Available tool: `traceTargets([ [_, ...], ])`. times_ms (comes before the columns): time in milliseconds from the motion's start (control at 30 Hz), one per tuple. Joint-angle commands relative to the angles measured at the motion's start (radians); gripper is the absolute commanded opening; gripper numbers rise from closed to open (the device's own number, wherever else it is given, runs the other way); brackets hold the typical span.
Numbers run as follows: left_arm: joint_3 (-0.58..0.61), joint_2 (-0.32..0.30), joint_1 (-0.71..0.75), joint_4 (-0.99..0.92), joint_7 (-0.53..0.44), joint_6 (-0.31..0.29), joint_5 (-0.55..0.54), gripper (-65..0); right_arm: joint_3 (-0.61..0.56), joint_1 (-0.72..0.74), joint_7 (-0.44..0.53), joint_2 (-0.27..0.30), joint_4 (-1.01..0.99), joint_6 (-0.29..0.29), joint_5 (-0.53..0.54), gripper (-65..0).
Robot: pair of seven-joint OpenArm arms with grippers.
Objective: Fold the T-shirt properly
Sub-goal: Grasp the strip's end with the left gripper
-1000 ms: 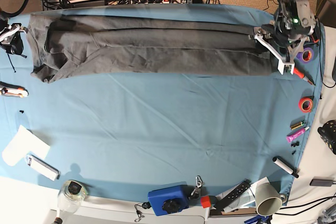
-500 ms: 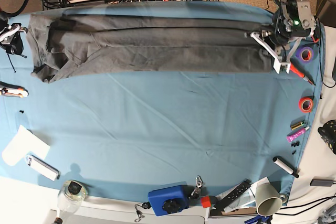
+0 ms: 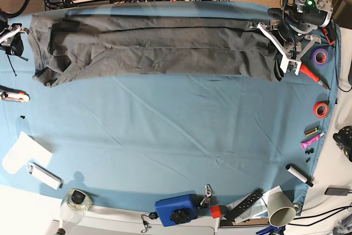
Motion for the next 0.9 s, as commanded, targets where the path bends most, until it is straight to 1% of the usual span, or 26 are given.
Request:
traceTargets([
  [0, -0.002, -0.007, 0.0, 0.02, -0.016, -0.023, -0.044, -65.0, 0.01, 0.0, 0.018, 0.023, 0.016, 0.005, 0.011, -49.3],
  [67, -0.002, -0.007, 0.0, 0.024, -0.015, -0.071, -0.111, -65.0, 0.01, 0.0, 0.018, 0.023, 0.016, 0.005, 0.011, -49.3],
  [133, -0.002, -0.006, 0.0, 0.041, -0.016, -0.1, -0.153, -65.0, 0.01, 0.0, 0.018, 0.023, 0.016, 0.005, 0.012, -49.3],
  [233, -0.001, -0.005, 0.001, 0.084, -0.025, -0.105, -0.192, -65.0, 0.01, 0.0, 0.018, 0.023, 0.016, 0.006, 0.011, -49.3],
  [267, -0.001, -0.001, 0.001, 0.1, -0.032, -0.117, -0.203, -65.0, 0.01, 0.0, 0.018, 0.023, 0.016, 0.006, 0.011, -49.3],
  [333, -0.001, 0.013, 0.001, 0.102, -0.042, -0.153, -0.237, -65.0, 0.01, 0.0, 0.018, 0.023, 0.016, 0.006, 0.011, -49.3],
  [400, -0.001, 0.031, 0.001, 0.102, -0.041, -0.189, -0.293, -65.0, 0.01, 0.0, 0.018, 0.023, 0.016, 0.005, 0.011, -49.3],
  [467, 0.017, 0.053, 0.0, 0.102, -0.042, -0.205, -0.317, -65.0, 0.01, 0.0, 0.018, 0.023, 0.016, 0.005, 0.01, -49.3],
  [533, 0.074, 0.065, -0.003, 0.102, -0.041, -0.205, -0.316, -65.0, 0.01, 0.0, 0.018, 0.023, 0.016, 0.005, 0.008, -49.3],
  [633, 0.203, 0.079, -0.009, 0.102, -0.054, -0.206, -0.288, -65.0, 0.01, 0.0, 0.019, 0.023, 0.016, 0.006, 0.008, -49.3],
  [800, 0.447, 0.119, -0.056, 0.102, -0.113, -0.201, -0.128, -65.0, 0.01, 0.0, 0.02, 0.023, 0.016, 0.005, 0.007, -49.3],
  [867, 0.539, 0.138, -0.075, 0.102, -0.147, -0.163, -0.056, -65.0, 0.01, 0.0, 0.021, 0.023, 0.016, 0.006, 0.008, -49.3],
])
